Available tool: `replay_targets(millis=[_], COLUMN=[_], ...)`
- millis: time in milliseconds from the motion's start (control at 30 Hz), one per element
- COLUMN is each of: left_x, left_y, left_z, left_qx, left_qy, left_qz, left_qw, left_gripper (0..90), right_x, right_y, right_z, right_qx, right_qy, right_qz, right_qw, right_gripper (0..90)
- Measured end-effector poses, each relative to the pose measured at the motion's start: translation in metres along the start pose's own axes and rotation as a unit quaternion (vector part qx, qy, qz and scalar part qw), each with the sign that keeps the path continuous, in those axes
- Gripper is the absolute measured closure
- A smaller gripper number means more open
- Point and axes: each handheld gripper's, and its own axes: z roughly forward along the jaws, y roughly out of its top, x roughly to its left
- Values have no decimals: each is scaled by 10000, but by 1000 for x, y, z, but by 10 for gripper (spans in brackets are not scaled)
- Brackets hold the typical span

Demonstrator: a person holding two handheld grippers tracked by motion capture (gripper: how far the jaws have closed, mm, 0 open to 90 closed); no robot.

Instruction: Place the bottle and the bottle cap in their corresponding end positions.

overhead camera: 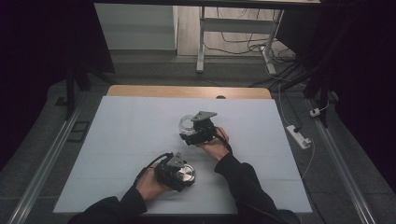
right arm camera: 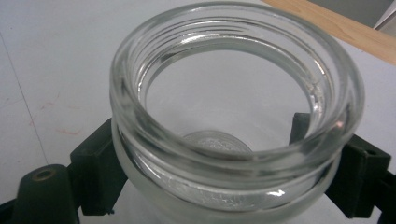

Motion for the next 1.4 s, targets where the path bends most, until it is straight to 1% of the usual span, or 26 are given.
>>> replay_targets(millis=[200, 267, 333, 433, 533, 700, 767, 867, 1033, 1167, 1333, 1400], left_x=[0, 0, 1, 0, 1, 1, 1, 2, 3, 3, 4, 4], left_y=[0, 0, 0, 0, 1, 1, 1, 0, -2, -3, -4, -5], left_z=[0, 0, 0, 0, 0, -3, -5, -9, -18, -24, -30, -34], left_qx=[10, 4, 3, 24, 6, -48, -75, -128, -284, -391, -432, -463], left_qy=[13, -7, -32, -17, -84, -129, -110, -89, -103, -139, -145, -112], left_qz=[18, 9, -3, -40, -129, -165, -199, -241, -371, -423, -465, -484], left_qw=[10000, 10000, 10000, 10000, 9999, 9998, 9997, 9996, 9989, 9982, 9979, 9977], left_gripper=[191, 185, 178, 140, 128, 102, 93, 80, 70, 67, 58, 53], right_x=[0, 3, 3, 4, 4, 4, 4, 4, 4, 4, 6, 5], right_y=[0, 0, 0, 1, 1, 2, 2, 2, 2, 3, 6, 6], right_z=[1, 2, 2, 3, 3, 3, 2, 1, -1, -4, -11, -12], right_qx=[46, 120, 137, 185, 194, 231, 225, 236, 213, 147, 106, 111], right_qy=[-19, -85, -101, -54, -33, 13, 32, 91, 93, 67, 40, 60], right_qz=[-22, -123, -150, -105, -82, -33, -20, -10, -20, -35, -58, -28], right_qw=[10000, 9998, 9997, 9998, 9998, 9997, 9997, 9997, 9997, 9999, 9999, 9999], right_gripper=[136, 120, 112, 79, 74, 52, 45, 27, 17, 9, 0, 0])
